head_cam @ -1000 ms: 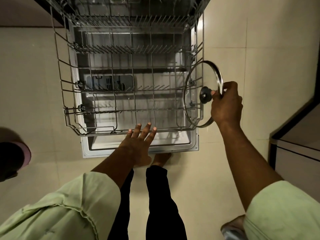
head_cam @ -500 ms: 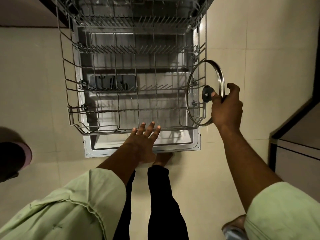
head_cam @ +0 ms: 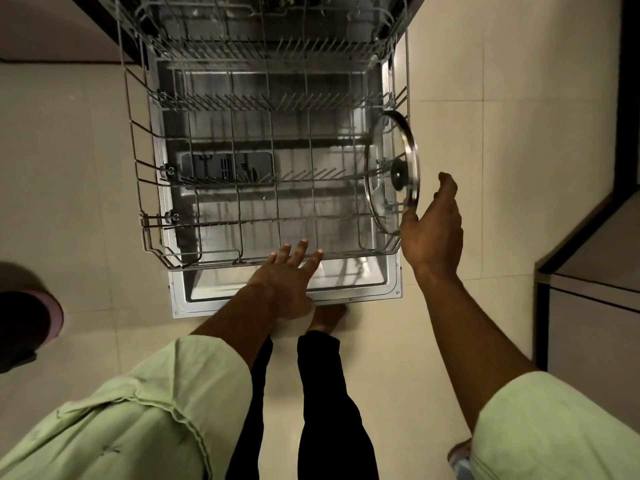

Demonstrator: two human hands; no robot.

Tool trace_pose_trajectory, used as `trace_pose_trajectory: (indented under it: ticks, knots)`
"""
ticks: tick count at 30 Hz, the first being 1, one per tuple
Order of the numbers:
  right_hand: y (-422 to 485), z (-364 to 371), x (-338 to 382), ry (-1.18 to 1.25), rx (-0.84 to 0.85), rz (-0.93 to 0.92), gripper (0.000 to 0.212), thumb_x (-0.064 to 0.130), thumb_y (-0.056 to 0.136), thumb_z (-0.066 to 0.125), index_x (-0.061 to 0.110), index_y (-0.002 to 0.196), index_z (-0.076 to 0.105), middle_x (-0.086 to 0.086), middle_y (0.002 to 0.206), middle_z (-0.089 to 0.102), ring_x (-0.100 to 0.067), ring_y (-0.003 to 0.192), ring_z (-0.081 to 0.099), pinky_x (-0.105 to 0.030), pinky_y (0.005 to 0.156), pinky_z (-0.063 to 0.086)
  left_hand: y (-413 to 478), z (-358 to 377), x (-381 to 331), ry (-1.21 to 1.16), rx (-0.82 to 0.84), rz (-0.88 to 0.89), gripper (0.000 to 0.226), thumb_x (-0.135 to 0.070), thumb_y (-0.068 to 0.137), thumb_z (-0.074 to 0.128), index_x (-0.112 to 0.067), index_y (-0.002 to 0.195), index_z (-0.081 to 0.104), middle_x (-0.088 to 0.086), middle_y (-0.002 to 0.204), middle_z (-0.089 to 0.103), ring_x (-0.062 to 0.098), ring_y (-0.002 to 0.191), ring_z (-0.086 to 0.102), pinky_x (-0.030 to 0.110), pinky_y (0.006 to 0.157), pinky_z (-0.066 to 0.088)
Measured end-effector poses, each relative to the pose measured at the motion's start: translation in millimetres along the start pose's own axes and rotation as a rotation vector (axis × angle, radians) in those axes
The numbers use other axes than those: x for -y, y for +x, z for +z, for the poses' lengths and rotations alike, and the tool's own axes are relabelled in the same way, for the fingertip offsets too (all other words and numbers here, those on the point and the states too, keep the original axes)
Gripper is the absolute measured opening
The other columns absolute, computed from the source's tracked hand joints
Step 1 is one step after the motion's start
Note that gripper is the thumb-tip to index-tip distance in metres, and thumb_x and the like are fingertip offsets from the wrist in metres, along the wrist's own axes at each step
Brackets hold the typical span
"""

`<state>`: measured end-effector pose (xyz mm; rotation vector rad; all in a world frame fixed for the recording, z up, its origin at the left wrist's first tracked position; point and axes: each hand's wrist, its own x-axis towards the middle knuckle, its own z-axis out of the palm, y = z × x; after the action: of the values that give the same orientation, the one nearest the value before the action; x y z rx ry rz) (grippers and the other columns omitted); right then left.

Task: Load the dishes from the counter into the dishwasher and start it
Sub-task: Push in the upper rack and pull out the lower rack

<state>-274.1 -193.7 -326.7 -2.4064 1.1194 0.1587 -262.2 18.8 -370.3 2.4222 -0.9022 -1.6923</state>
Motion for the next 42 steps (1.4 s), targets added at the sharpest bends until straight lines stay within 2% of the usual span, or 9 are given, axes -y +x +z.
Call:
trace_pose_trajectory:
  ticks: [6, 9, 13, 19, 25, 28, 31, 37, 42]
  knots:
    - [2, 7, 0, 0.015, 0.098, 0.010, 0.040, 0.021, 0.097, 0.058, 0.015, 0.135, 0.043, -0.012, 0.114, 0.067, -0.033, 0.103, 0.065, -0.040, 0.085, 0.052, -3, 1, 3, -0.012, -0.027, 0.008, 0.093, -0.040, 0.095, 0.058, -0.027, 0.157, -0.010, 0.008, 0.164, -0.020, 0.032, 0.152, -0.009, 0.043, 0.122, 0.003]
    - [11, 12, 4, -0.002, 0.194, 0.034, 0.041, 0.024, 0.096, 0.060, 0.012, 0.131, 0.043, -0.013, 0.115, 0.065, -0.035, 0.103, 0.063, -0.036, 0.082, 0.049, -6, 2, 6, 0.002, -0.035, 0.017, 0.092, -0.041, 0.096, 0.057, -0.027, 0.158, -0.010, 0.009, 0.164, -0.017, 0.031, 0.152, -0.007, 0.042, 0.122, 0.003]
    - [24, 11, 7, -0.099, 0.187, 0.048, 0.029, 0.015, 0.097, 0.053, 0.007, 0.124, 0.047, -0.021, 0.110, 0.063, -0.042, 0.100, 0.061, -0.047, 0.085, 0.052, -8, 3, 9, 0.013, -0.044, 0.035, 0.091, -0.041, 0.096, 0.055, -0.026, 0.158, -0.010, 0.011, 0.165, -0.015, 0.031, 0.152, -0.007, 0.041, 0.122, 0.003]
    - [19, 1, 3, -0.230, 0.166, -0.083, 0.028, 0.021, 0.094, 0.059, 0.001, 0.114, 0.054, -0.023, 0.104, 0.064, -0.042, 0.093, 0.063, -0.050, 0.081, 0.054, -7, 3, 10, -0.003, -0.014, 0.032, 0.092, -0.039, 0.096, 0.056, -0.027, 0.157, -0.011, 0.010, 0.164, -0.018, 0.032, 0.152, -0.010, 0.042, 0.122, 0.002]
    - [0, -16, -19, -0.225, 0.143, -0.025, 0.026, 0.020, 0.094, 0.059, -0.001, 0.109, 0.055, -0.019, 0.095, 0.063, -0.035, 0.084, 0.062, -0.035, 0.066, 0.046, -6, 2, 8, -0.009, 0.016, 0.019, 0.094, -0.040, 0.096, 0.056, -0.028, 0.156, -0.016, 0.010, 0.162, -0.024, 0.034, 0.150, -0.015, 0.042, 0.122, -0.002]
    - [-3, -18, -19, -0.204, 0.162, -0.021, 0.026, 0.019, 0.095, 0.058, -0.001, 0.111, 0.054, -0.019, 0.095, 0.063, -0.036, 0.085, 0.061, -0.034, 0.067, 0.043, -4, 2, 8, -0.010, 0.023, 0.014, 0.095, -0.042, 0.096, 0.056, -0.028, 0.156, -0.016, 0.010, 0.162, -0.025, 0.034, 0.150, -0.016, 0.043, 0.121, -0.002]
    - [-2, -13, -15, -0.176, 0.149, -0.009, 0.024, 0.017, 0.093, 0.057, 0.003, 0.112, 0.050, -0.020, 0.094, 0.063, -0.038, 0.084, 0.061, -0.041, 0.071, 0.050, -3, 3, 9, 0.005, 0.021, 0.017, 0.095, -0.043, 0.096, 0.056, -0.028, 0.155, -0.017, 0.010, 0.162, -0.025, 0.034, 0.150, -0.016, 0.043, 0.121, -0.002]
    - [-5, -4, -9, -0.156, 0.151, 0.147, 0.027, 0.020, 0.090, 0.056, 0.006, 0.112, 0.048, -0.019, 0.099, 0.063, -0.041, 0.089, 0.061, -0.050, 0.078, 0.054, -3, 4, 9, 0.002, 0.026, 0.020, 0.095, -0.042, 0.096, 0.056, -0.028, 0.156, -0.016, 0.011, 0.162, -0.025, 0.035, 0.150, -0.017, 0.043, 0.121, -0.002]
    - [-1, -2, -12, -0.155, 0.167, 0.203, 0.033, 0.020, 0.088, 0.059, 0.006, 0.116, 0.047, -0.017, 0.105, 0.062, -0.040, 0.094, 0.060, -0.042, 0.076, 0.051, -3, 2, 9, 0.008, 0.034, 0.015, 0.095, -0.042, 0.096, 0.056, -0.028, 0.156, -0.016, 0.010, 0.162, -0.024, 0.034, 0.150, -0.018, 0.044, 0.121, -0.001]
